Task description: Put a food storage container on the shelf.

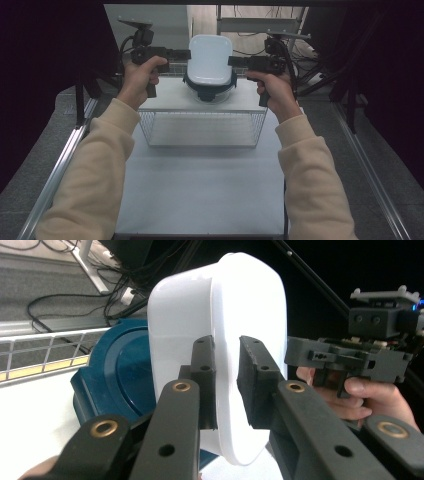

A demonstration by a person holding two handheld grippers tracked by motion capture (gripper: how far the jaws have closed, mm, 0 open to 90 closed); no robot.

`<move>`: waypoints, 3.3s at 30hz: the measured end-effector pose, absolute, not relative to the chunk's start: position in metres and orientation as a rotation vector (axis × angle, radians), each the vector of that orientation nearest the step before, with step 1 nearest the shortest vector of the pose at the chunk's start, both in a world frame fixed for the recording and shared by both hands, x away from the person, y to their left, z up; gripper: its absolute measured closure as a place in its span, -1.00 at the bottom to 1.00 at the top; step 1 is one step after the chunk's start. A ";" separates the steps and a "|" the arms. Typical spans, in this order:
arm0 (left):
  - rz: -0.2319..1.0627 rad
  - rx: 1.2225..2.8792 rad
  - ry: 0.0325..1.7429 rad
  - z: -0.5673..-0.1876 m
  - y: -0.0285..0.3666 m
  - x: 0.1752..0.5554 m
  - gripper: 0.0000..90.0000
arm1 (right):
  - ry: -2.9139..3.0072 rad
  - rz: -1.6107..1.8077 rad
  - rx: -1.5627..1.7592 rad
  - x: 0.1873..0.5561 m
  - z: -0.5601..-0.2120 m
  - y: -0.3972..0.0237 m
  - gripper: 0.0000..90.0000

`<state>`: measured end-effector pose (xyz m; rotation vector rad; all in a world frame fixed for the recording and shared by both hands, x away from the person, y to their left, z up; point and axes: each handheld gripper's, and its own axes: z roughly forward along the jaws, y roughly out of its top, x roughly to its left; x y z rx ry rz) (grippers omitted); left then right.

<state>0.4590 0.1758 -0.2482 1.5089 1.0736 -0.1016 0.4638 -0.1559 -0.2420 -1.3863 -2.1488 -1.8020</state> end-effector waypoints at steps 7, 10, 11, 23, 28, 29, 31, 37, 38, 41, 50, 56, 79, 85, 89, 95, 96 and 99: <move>-0.200 1.431 1.138 -0.258 0.180 0.480 0.71 | -1.995 -1.812 -1.444 0.481 -0.251 -0.158 0.65; -0.221 1.410 1.159 -0.261 0.180 0.486 0.69 | -1.949 -1.816 -1.459 0.487 -0.254 -0.158 0.64; -0.230 1.402 1.163 -0.263 0.181 0.488 0.69 | -1.939 -1.817 -1.461 0.488 -0.255 -0.158 0.64; -0.303 1.345 1.198 -0.277 0.182 0.503 0.64 | -1.854 -1.804 -1.523 0.500 -0.262 -0.157 0.60; -0.289 1.355 1.200 -0.276 0.180 0.502 0.61 | -1.852 -1.802 -1.521 0.500 -0.263 -0.158 0.58; -0.288 1.355 1.193 -0.276 0.180 0.501 0.57 | -1.851 -1.802 -1.516 0.500 -0.263 -0.158 0.56; -0.264 1.354 1.188 -0.275 0.181 0.500 0.42 | -1.855 -1.799 -1.496 0.500 -0.264 -0.157 0.40; -0.123 1.387 1.161 -0.265 0.189 0.484 -0.11 | -1.999 -1.881 -1.486 0.486 -0.254 -0.161 -0.13; -0.098 1.396 1.154 -0.263 0.191 0.479 -0.15 | -2.040 -1.888 -1.479 0.482 -0.251 -0.162 -0.16; -0.021 1.440 1.121 -0.261 0.195 0.463 -0.23 | -2.140 -1.913 -1.437 0.469 -0.245 -0.167 -0.21; 0.164 1.573 1.023 -0.270 0.200 0.405 -0.31 | -2.325 -1.935 -1.336 0.431 -0.249 -0.182 -0.25; 0.236 1.668 0.980 -0.294 0.198 0.368 -0.33 | -2.415 -1.920 -1.288 0.407 -0.267 -0.189 -0.25; 0.237 1.792 1.029 -0.412 0.208 0.280 -0.35 | -2.630 -1.710 -1.178 0.319 -0.390 -0.211 -0.28; 0.185 1.831 1.071 -0.446 0.209 0.270 -0.36 | -2.647 -1.608 -1.230 0.309 -0.422 -0.219 -0.29; 0.177 1.844 1.101 -0.458 0.213 0.268 -0.37 | -2.641 -1.550 -1.249 0.306 -0.439 -0.220 -0.30; 0.183 1.836 1.110 -0.460 0.215 0.269 -0.37 | -2.654 -1.540 -1.250 0.305 -0.442 -0.219 -0.31; 0.185 1.843 1.106 -0.461 0.214 0.269 -0.37 | -2.656 -1.543 -1.248 0.305 -0.442 -0.219 -0.31; 0.191 1.858 1.110 -0.463 0.212 0.270 -0.39 | -2.652 -1.550 -1.254 0.304 -0.442 -0.219 -0.34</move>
